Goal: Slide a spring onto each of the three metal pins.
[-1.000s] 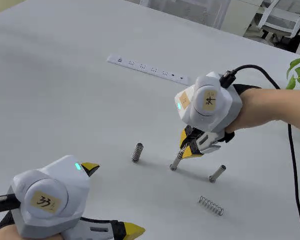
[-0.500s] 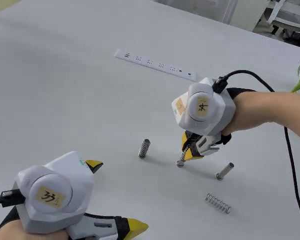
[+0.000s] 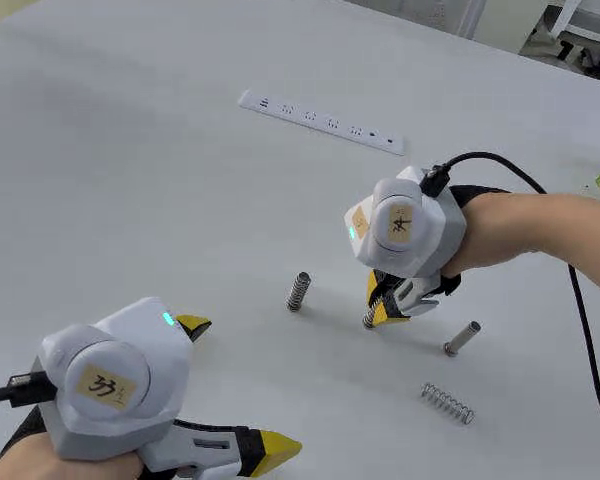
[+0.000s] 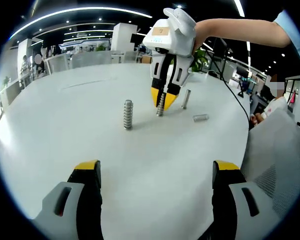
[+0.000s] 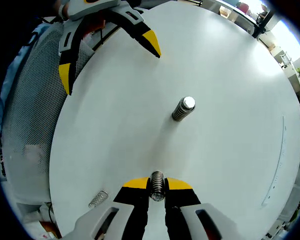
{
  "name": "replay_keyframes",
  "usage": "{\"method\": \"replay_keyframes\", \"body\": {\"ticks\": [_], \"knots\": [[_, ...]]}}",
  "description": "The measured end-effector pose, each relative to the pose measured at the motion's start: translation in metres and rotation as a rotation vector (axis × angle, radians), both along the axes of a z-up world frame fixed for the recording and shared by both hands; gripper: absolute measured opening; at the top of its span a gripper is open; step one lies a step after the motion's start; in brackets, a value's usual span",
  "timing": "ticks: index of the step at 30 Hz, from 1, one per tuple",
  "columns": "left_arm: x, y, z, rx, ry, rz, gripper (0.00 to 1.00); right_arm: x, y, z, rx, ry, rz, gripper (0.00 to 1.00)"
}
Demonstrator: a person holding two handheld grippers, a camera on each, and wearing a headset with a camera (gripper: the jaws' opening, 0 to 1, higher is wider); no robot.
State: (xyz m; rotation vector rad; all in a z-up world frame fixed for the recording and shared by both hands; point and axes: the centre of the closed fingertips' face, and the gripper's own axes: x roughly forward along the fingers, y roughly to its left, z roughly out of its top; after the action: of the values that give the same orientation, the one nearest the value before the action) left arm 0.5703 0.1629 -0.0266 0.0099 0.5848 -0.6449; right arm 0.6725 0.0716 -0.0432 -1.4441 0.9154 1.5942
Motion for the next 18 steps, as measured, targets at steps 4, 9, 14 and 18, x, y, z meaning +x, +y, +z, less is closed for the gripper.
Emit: {"method": "replay_keyframes", "body": {"ticks": [4,9,14,18], "knots": [[0.0,-0.002,-0.0005,-0.001,0.002,-0.003,0.91,-0.0003,-0.0007,-0.0003,0.0,0.004,-0.006,0.08],[0.0003,-0.0051,0.0008,0.003,0.001,-0.015,0.91,-0.0009,-0.0013,-0.001,0.002,0.004,-0.01,0.08],[0.0021,-0.005,0.0028,0.001,-0.002,-0.013,0.9,-0.001,-0.0007,-0.0019,0.008,0.008,-0.015,0.08],[0.002,-0.0056,0.0034,0.005,-0.004,-0.018,0.9,-0.0025,-0.0009,-0.0043,0.011,0.018,-0.031,0.16]]}}
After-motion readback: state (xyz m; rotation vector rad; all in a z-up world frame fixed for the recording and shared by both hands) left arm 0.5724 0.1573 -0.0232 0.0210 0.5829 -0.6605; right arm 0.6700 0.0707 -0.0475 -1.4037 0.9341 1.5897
